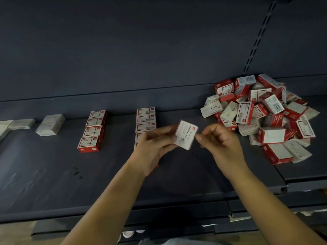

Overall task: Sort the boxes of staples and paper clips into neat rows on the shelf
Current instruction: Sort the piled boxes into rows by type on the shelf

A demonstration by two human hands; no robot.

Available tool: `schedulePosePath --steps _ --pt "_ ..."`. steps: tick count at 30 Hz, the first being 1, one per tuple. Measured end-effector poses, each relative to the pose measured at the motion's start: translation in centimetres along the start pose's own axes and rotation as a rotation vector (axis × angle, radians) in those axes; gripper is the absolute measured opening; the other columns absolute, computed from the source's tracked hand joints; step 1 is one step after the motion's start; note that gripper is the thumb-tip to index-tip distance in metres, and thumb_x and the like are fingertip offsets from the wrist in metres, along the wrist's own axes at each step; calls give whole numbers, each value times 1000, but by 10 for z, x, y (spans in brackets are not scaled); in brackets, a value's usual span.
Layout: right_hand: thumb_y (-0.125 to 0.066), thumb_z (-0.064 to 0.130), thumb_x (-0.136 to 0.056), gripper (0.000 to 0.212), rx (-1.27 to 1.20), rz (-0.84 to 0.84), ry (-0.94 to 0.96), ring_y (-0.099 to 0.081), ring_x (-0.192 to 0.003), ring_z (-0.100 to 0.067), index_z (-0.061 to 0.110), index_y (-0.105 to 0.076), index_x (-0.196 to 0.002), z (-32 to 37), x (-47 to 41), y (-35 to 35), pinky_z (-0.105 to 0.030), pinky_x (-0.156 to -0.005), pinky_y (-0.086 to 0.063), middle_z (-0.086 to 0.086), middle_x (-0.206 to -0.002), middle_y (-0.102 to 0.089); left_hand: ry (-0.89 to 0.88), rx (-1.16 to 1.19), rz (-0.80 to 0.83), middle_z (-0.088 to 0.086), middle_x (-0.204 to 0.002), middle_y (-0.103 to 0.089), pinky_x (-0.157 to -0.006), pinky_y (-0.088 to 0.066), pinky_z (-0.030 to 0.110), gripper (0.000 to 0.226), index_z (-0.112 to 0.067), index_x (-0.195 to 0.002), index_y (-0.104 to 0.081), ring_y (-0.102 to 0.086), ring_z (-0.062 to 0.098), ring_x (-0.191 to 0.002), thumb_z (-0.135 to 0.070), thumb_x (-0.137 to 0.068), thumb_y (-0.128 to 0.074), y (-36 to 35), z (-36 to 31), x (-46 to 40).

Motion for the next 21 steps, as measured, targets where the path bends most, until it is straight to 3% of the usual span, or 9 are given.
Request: schedulePosePath --steps 3,6,10,14,17,21 --pt "-61 -4 -83 21 -11 -2 45 -64 -75 -4 17 -64 -82 1 3 -7 -16 -67 -51 6 -78 -67 2 9 9 3 -95 -70 -91 -51 31 38 -9 -111 -63 -64 16 -99 11 -82 -49 -2 6 6" --pt "-58 -10 -82 34 69 61 112 -63 -91 -2 21 -66 -94 1 5 -11 -15 -78 -48 6 -96 -67 2 126 -79 15 -108 -65 -95 -49 37 52 -8 -125 -54 -62 25 -106 10 -77 -55 1 10 9" --pt "-61 8 -74 43 262 193 203 -52 -109 1 19 -60 -115 -3 7 -21 -10 -90 -39 11 -116 -58 -37 244 -186 19 -113 -62 -95 -49 40 65 -16 -126 -54 -61 28 -108 7 -65 -61 7 16 14" --pt "-71 24 -70 54 521 116 378 -51 -109 -14 8 -57 -120 -13 5 -41 -10 -93 -37 -5 -116 -53 -88 277 -234 10 -96 -68 -80 -56 31 53 -11 -112 -56 -67 19 -90 6 -63 -64 12 17 18" --pt "-72 20 -69 49 591 54 462 -55 -102 -22 3 -60 -114 -17 0 -52 -11 -90 -39 -10 -111 -57 -105 265 -249 9 -94 -69 -72 -56 27 54 -9 -114 -54 -68 18 -87 7 -64 -64 21 19 23" --pt "-66 20 -75 44 593 71 548 -53 -104 -17 1 -60 -113 -18 -3 -68 -9 -93 -38 -13 -111 -60 -130 127 -271 12 -104 -67 -76 -55 30 59 -1 -121 -49 -66 21 -92 6 -67 -71 43 18 32"
Point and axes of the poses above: each hand's wrist, its own x-axis away from the middle knuckle, its own y-axis out of the back of the hand, z = x × y, the point moved 1 cm from there along -x, towards the middle knuckle
